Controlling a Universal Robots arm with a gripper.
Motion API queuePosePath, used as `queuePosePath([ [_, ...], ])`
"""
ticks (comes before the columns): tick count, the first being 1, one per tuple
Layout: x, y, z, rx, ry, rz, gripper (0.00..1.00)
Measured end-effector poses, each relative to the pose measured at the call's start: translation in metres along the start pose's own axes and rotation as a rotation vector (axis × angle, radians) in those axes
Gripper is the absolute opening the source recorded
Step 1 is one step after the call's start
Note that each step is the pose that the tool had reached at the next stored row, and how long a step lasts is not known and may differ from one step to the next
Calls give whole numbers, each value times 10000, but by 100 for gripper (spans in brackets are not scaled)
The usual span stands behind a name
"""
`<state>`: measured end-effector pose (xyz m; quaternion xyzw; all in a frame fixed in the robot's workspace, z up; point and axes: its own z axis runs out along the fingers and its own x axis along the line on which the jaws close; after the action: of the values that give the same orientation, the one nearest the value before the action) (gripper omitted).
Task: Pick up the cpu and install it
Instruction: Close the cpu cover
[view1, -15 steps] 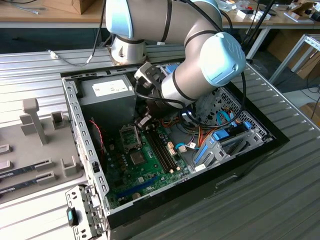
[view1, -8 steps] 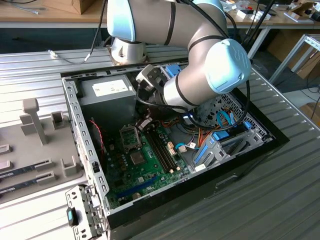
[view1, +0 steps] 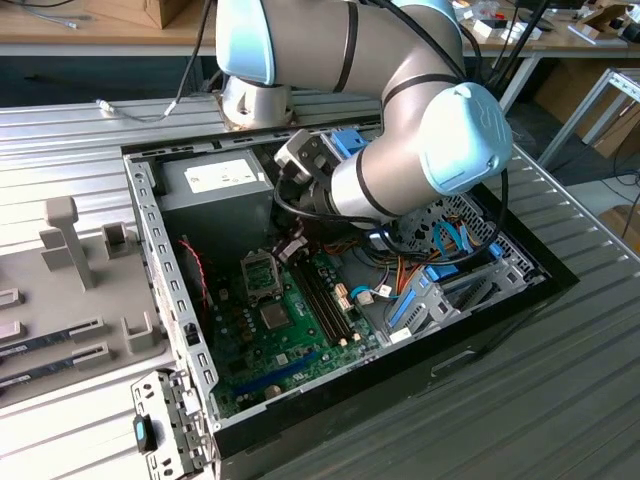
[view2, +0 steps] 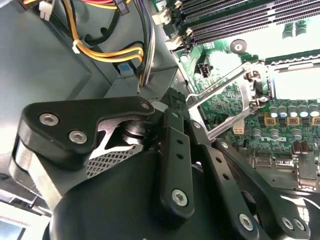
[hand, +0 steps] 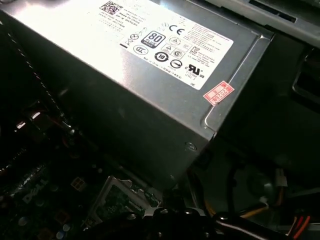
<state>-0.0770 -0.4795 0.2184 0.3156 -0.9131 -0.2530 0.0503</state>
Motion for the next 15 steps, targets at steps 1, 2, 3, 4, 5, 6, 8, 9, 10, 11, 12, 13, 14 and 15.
queuePosePath([
  [1,2,1,-8,-18,-13,-7,11],
  [2,4,1,-15,-37,-26,-12,11],
  [3,9,-2,-24,-77,-53,-26,11],
  [4,38,-29,-56,-269,-184,-91,11],
  [5,92,-91,-95,-406,-279,-135,11],
  [6,160,-165,-143,-438,-296,-147,11],
  [8,182,-190,-159,-446,-302,-152,11],
  [9,192,-203,-167,-453,-307,-155,11],
  [10,202,-213,-175,-460,-311,-159,11],
  [11,213,-226,-181,-474,-322,-162,11],
  [12,222,-235,-188,-487,-331,-166,11],
  [13,229,-243,-195,-495,-336,-169,11],
  [14,236,-249,-202,-503,-343,-172,11],
  [15,242,-251,-214,-506,-344,-171,11],
])
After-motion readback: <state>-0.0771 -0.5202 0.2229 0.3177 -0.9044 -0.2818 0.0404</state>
